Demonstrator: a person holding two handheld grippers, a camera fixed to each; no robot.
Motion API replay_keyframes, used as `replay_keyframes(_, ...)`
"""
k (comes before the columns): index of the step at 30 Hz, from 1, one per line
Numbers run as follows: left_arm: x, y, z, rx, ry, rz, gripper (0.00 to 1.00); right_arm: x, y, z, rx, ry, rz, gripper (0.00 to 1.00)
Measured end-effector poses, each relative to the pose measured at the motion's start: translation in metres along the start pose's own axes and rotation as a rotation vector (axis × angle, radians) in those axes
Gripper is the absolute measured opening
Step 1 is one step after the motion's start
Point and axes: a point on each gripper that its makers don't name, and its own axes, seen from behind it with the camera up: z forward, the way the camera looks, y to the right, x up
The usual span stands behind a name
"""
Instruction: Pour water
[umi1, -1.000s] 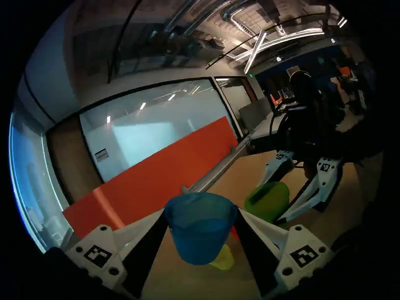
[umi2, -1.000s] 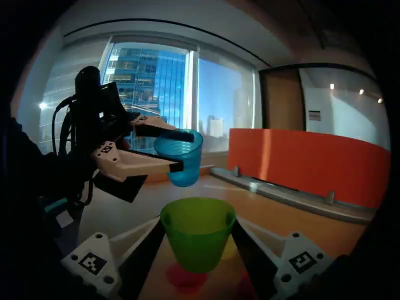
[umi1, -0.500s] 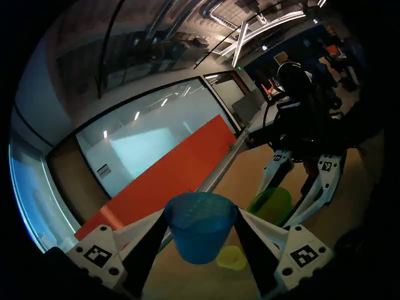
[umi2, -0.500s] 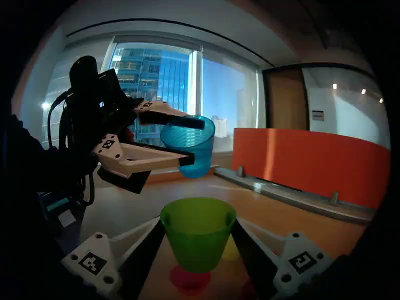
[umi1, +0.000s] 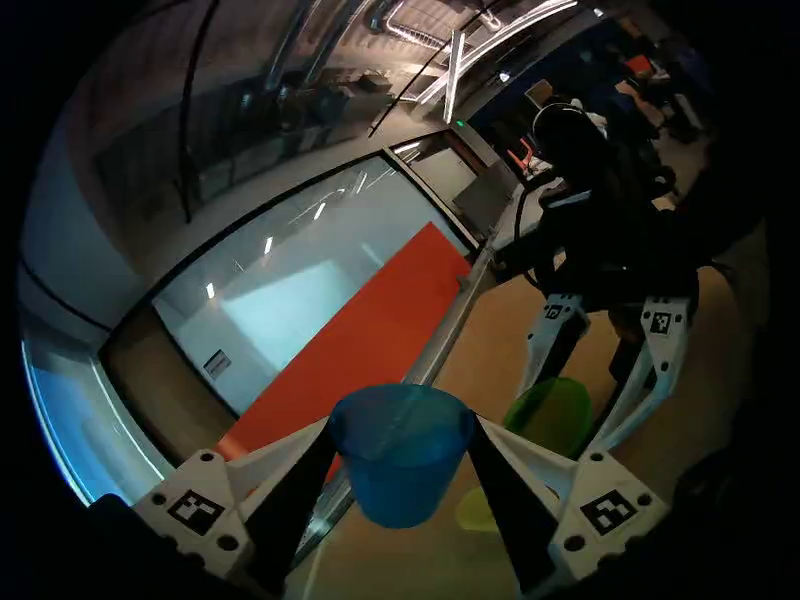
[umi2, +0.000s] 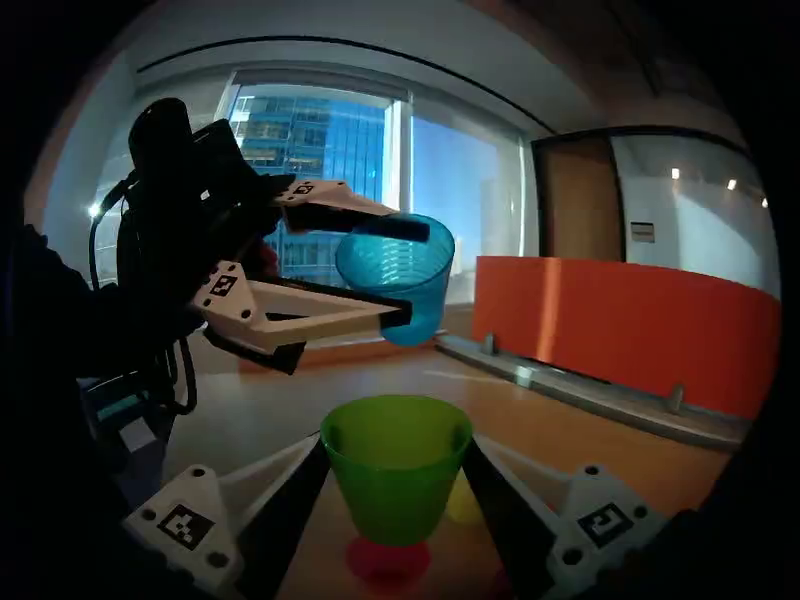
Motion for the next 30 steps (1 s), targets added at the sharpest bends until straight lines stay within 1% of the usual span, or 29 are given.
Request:
replay_keyframes(6, 0.0017, -0.0028, 0.0007, 0.01, -0.005, 0.043, 0.88, 0.0009, -0.0028, 0.002, 0.007, 0.003, -0.001, 0.9)
replay_keyframes(22, 0.0043, -0.0013, 0.0063, 0.025, -0.015, 0.175, 0.88, 0.0021, -0.0054, 0.0034, 0.014, 0.007, -0.008, 0.9)
replay_keyframes(30, 0.008, -0.0023, 0.007, 0.033, -0.014, 0.222, 0.88, 0.0043, -0.0069, 0.0044, 0.019, 0.012, -0.011, 0.9)
